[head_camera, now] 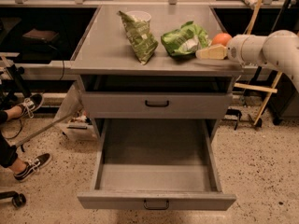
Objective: Pick orange from middle drawer and place on counter
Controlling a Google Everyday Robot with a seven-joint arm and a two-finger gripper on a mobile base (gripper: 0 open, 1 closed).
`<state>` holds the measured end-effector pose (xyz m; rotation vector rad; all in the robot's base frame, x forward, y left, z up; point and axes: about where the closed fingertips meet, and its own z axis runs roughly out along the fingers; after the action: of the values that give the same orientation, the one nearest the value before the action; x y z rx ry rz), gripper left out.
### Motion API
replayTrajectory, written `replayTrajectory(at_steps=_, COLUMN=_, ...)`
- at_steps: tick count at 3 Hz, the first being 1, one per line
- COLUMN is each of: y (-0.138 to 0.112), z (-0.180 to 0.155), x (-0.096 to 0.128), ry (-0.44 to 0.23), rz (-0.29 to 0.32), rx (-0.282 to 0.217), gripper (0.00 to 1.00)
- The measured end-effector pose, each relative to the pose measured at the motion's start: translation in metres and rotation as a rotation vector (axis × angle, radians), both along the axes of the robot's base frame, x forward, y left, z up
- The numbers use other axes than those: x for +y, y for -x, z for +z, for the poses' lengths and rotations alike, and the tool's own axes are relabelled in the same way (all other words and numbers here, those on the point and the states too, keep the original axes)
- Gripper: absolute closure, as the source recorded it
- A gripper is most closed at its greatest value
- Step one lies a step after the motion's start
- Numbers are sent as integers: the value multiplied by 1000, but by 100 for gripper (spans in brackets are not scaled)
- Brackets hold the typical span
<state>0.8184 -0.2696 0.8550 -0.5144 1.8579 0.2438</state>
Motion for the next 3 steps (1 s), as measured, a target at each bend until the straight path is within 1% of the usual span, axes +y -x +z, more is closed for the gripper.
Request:
replayTrajectory(at_steps=1, y=16, z=16, x=-16, ry=21, rz=-42, rx=-21, gripper=0)
replayTrajectory(at_steps=2, y=56, z=53, x=-78, ry=108, rz=-189, rx=-70, gripper=0)
replayTrajectory(at_steps=3, y=158, z=115, x=-145, ry=269, rz=-391, rx=-78, gripper=0)
